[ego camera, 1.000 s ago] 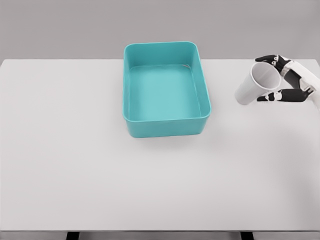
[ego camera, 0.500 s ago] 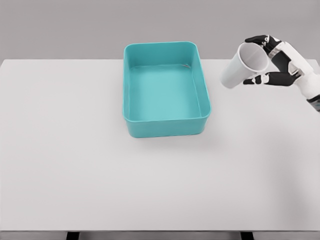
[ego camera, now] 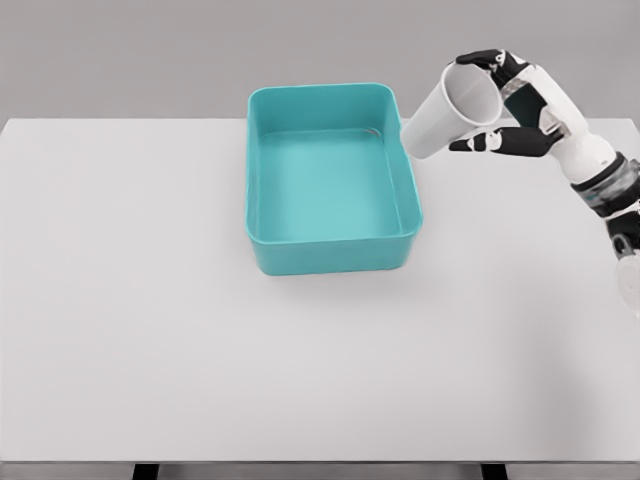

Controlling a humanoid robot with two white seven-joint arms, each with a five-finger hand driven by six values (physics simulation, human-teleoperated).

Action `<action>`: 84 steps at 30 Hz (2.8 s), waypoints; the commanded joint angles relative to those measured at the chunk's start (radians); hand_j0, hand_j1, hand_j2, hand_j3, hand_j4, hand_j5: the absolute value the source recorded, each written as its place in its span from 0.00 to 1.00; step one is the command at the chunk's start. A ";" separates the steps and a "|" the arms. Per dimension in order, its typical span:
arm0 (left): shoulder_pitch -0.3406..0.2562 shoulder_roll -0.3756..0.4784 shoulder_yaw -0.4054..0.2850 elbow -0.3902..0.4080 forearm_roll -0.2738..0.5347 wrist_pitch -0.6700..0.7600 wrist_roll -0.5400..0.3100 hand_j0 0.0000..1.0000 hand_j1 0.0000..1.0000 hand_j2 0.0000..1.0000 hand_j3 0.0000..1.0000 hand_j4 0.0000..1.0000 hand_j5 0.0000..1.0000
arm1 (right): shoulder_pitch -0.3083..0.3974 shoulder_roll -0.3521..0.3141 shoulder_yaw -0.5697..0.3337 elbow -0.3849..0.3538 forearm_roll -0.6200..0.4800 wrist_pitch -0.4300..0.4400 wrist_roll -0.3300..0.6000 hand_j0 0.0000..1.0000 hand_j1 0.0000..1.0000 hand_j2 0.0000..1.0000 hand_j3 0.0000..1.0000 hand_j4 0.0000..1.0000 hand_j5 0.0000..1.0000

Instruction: Put the paper cup into the basket with your right arm

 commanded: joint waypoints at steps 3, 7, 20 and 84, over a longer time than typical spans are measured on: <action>0.000 0.000 0.000 0.000 0.000 0.000 0.000 1.00 1.00 1.00 1.00 1.00 1.00 | -0.009 0.031 0.023 -0.009 0.003 0.003 0.000 0.71 0.71 0.71 0.71 0.71 0.71; 0.000 0.000 0.000 0.000 0.000 0.000 0.000 1.00 1.00 1.00 1.00 1.00 1.00 | -0.018 0.051 0.043 -0.037 0.022 0.022 0.000 0.72 0.72 0.72 0.72 0.72 0.72; 0.000 0.000 0.000 0.000 0.000 0.000 0.000 1.00 1.00 1.00 1.00 1.00 1.00 | -0.034 0.115 0.060 0.030 0.260 0.060 0.000 0.71 0.71 0.71 0.71 0.71 0.71; 0.000 0.000 0.000 0.000 0.000 0.000 0.000 1.00 1.00 1.00 1.00 1.00 1.00 | 0.267 -0.052 -0.301 -0.454 0.395 0.396 0.000 1.00 1.00 1.00 1.00 1.00 1.00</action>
